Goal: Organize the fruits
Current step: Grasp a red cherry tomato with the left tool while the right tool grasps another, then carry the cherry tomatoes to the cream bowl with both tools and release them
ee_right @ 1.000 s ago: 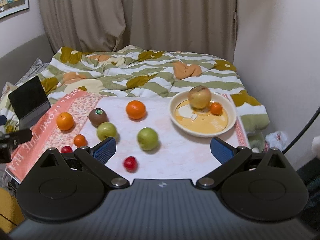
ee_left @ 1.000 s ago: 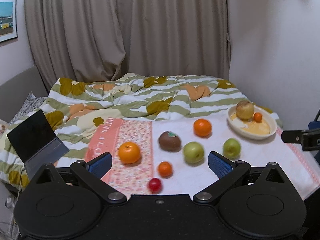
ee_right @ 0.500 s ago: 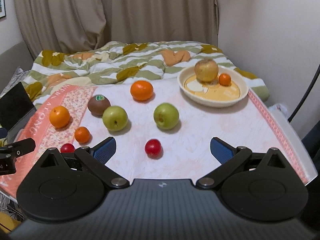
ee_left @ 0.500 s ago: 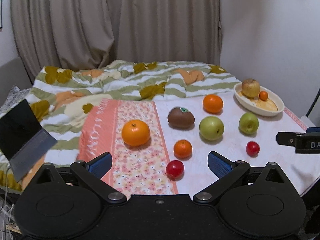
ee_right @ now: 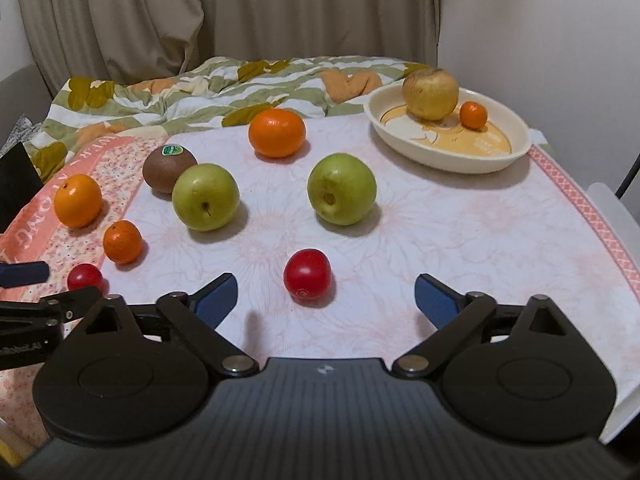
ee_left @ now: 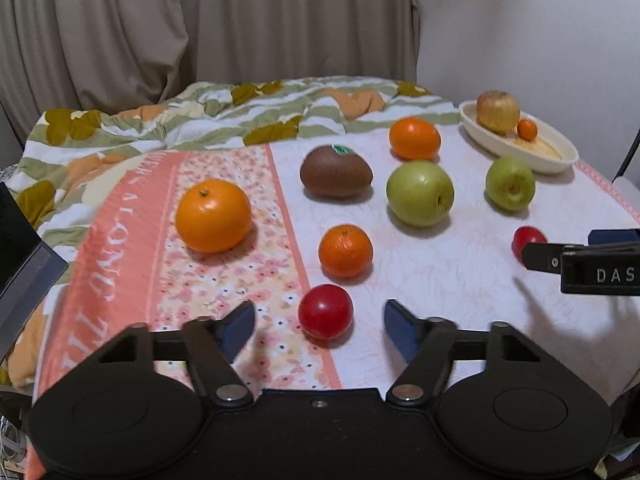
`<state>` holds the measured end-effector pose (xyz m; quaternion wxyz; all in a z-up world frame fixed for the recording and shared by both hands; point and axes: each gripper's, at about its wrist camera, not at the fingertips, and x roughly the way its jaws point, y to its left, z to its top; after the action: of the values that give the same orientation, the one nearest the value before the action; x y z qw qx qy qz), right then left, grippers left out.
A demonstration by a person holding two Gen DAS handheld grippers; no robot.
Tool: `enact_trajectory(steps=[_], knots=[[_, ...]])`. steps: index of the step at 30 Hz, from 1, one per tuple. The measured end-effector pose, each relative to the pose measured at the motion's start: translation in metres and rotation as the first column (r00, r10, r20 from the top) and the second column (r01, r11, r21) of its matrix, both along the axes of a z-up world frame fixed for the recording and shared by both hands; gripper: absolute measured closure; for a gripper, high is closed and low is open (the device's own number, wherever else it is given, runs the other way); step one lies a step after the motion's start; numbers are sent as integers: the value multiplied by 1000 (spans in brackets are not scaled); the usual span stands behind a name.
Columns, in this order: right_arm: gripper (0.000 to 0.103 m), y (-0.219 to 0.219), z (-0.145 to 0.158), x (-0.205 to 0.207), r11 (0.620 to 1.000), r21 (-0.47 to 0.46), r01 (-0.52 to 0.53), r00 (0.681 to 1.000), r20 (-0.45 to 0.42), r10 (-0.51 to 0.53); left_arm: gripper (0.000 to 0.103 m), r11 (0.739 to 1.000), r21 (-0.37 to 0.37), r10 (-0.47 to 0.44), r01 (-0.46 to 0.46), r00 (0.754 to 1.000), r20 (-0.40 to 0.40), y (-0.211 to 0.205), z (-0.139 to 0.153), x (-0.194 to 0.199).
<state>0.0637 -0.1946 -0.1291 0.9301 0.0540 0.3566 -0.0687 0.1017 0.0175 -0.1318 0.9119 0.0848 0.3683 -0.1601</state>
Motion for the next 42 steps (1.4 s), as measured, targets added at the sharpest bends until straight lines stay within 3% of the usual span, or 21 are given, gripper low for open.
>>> enact_trajectory(steps=[1,4,12,15,22,27,35,42], knots=[[0,0,-2,2,1000,-1,-2,1000,-4,2,43,1000,-1,0,0,1000,-13,-1,-1,2],[1,1,-5,8,1000,-5,-11,1000,-12,11,51,1000,0,-8,8,999,-48,-2,-3,5],[16,2,-9,16,1000,2,-27,999,-43,27,56,1000,20,-8,9,998,-68,-8,-2,11],[22,3,-10,18,999,2,-32,998,-49,32,69,1000,23,-2,3,998,-68,-9,-2,13],[39,3,-11,24,999,6,-43,997,-56,43,69,1000,17,3,-1,997,-78,-6,-1,12],[58,4,-12,27,999,4,-49,997,-56,49,70,1000,15,6,-4,996,-85,-2,0,8],[59,8,-5,25,998,1,-63,997,-37,63,70,1000,-12,24,-25,995,-99,8,5,-1],[59,13,18,15,997,-6,-77,997,-9,77,70,999,-41,26,-29,998,-66,11,28,-17]])
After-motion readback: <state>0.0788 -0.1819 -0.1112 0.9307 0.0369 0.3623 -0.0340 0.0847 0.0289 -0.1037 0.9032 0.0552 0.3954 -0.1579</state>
